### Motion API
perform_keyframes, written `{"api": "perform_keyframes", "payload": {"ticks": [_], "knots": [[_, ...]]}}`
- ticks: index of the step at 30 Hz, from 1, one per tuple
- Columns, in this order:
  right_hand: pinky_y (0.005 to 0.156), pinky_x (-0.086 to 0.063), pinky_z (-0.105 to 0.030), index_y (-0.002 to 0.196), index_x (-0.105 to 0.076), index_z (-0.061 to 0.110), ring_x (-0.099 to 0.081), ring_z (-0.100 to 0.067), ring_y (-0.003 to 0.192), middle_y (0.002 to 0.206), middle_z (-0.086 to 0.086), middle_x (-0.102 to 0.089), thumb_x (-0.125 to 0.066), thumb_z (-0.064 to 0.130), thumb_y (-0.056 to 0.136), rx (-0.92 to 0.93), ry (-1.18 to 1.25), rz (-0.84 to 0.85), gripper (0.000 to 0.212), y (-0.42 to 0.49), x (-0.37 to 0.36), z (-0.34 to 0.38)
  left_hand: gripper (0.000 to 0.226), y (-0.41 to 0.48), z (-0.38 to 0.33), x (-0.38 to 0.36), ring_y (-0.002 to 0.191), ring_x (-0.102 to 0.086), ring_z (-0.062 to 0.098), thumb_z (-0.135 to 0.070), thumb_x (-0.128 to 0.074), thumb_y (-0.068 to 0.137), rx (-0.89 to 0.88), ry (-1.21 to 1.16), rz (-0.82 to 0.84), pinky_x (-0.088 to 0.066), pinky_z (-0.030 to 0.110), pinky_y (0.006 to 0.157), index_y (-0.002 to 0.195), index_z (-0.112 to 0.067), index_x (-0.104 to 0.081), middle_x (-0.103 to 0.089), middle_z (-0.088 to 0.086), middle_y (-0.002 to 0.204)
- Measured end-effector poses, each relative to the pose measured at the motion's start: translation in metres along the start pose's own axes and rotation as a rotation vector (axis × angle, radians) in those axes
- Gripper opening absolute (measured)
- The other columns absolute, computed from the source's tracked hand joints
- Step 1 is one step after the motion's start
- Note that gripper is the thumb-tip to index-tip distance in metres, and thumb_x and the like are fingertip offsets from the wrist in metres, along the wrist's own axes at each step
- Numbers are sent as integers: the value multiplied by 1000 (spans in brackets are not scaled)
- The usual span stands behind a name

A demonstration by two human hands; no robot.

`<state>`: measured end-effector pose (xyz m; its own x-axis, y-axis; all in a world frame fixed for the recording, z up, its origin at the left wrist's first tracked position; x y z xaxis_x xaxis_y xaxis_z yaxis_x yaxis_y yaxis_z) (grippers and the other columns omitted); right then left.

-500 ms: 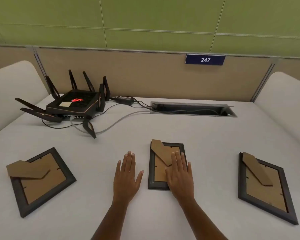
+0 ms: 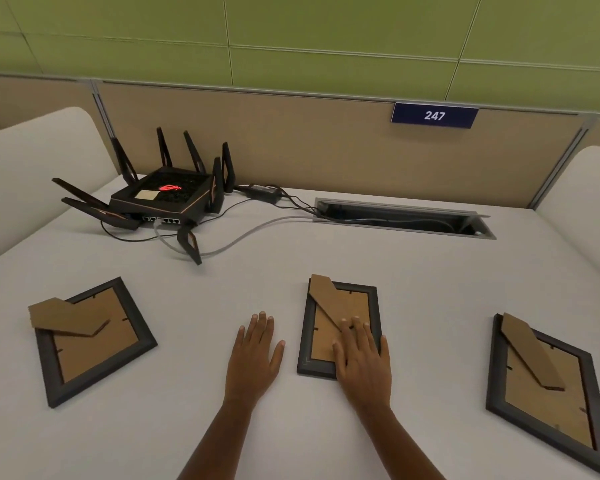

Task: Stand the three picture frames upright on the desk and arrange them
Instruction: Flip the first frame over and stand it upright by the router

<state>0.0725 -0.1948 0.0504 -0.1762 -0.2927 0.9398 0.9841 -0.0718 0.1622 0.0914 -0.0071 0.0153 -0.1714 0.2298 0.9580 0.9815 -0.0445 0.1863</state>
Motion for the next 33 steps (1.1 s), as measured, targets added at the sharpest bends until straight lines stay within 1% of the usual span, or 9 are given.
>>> {"api": "perform_keyframes", "payload": {"ticks": [1, 3, 5, 11, 14, 19, 25, 30, 33], "knots": [[89, -48, -51, 118, -56, 17, -62, -28, 110, 119, -10, -66, -6, 44, 94, 0, 5, 11, 62, 0, 0, 0, 73, 0, -2, 3, 108, -65, 25, -44, -2, 96, -5, -15, 1, -19, 20, 114, 115, -8, -63, -68, 10, 118], [90, -48, -51, 118, -56, 17, -61, -28, 111, 120, -10, -65, -6, 45, 94, 0, 13, 11, 62, 0, 1, 0, 75, -2, 0, 4, 105, -67, 21, -42, 0, 96, 23, -41, 5, -50, 31, 92, 112, -11, -66, -70, 7, 115], [90, -47, -52, 118, -58, 16, -61, -29, 111, 120, -11, -65, -7, 45, 94, 0, 23, 12, 63, -1, 2, 0, 74, -2, 3, 7, 104, -68, 21, -41, -1, 96, 56, -52, 3, -56, 38, 80, 111, -11, -67, -71, 7, 114], [93, -46, -51, 119, -57, 17, -60, -27, 113, 123, -10, -63, -5, 46, 94, -3, 3, 23, 65, -1, 1, 1, 73, 0, 3, 7, 105, -67, 19, -40, -1, 96, 42, -24, -4, -51, 31, 91, 110, -13, -67, -70, 5, 114], [91, -47, -52, 120, -55, 17, -61, -27, 111, 123, -10, -63, -5, 47, 93, -4, -5, 7, 64, -2, 3, 2, 72, -1, 3, 6, 106, -66, 21, -39, -2, 97, 38, 14, 15, -24, 29, 108, 111, -12, -67, -70, 8, 115], [88, -46, -58, 121, -47, 18, -63, -30, 108, 121, -13, -64, -4, 47, 93, -24, -39, 6, 59, -4, 4, 5, 68, -2, 4, -1, 109, -65, 19, -41, -4, 96, -10, 5, 90, 8, 22, 115, 115, -16, -64, -68, 5, 118], [85, -46, -62, 120, -49, 11, -63, -36, 105, 116, -18, -66, -8, 49, 93, -60, -59, -24, 61, 3, 5, 29, 53, 9, 34, 15, 109, -65, 20, -39, -4, 97, -41, -26, 71, 4, 26, 115, 123, -15, -43, -68, 7, 118], [84, -50, -55, 119, -55, 9, -62, -34, 108, 117, -17, -66, -8, 50, 93, 40, -37, -11, 67, 19, -5, 88, 57, 26, 78, 37, 108, -65, 23, -39, -4, 97, -11, -7, -4, 2, 26, 115, 122, -12, -47, -68, 10, 118], [87, -49, -52, 119, -55, 11, -60, -32, 111, 118, -15, -65, -9, 49, 94, 117, 8, 16, 65, 25, -20, 131, 70, 30, 108, 50, 106, -66, 22, -40, -2, 97, 41, -6, 13, -32, 29, 107, 114, -12, -63, -70, 9, 115]]}}
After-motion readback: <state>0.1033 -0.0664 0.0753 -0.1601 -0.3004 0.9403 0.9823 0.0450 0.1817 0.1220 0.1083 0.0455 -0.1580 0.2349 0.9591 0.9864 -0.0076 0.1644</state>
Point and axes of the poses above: each hand's wrist, its own y-axis towards the middle knuckle, its own x-axis out of the back of the hand, z = x × y, the point moved 10 cm from there along y, towards the middle knuckle
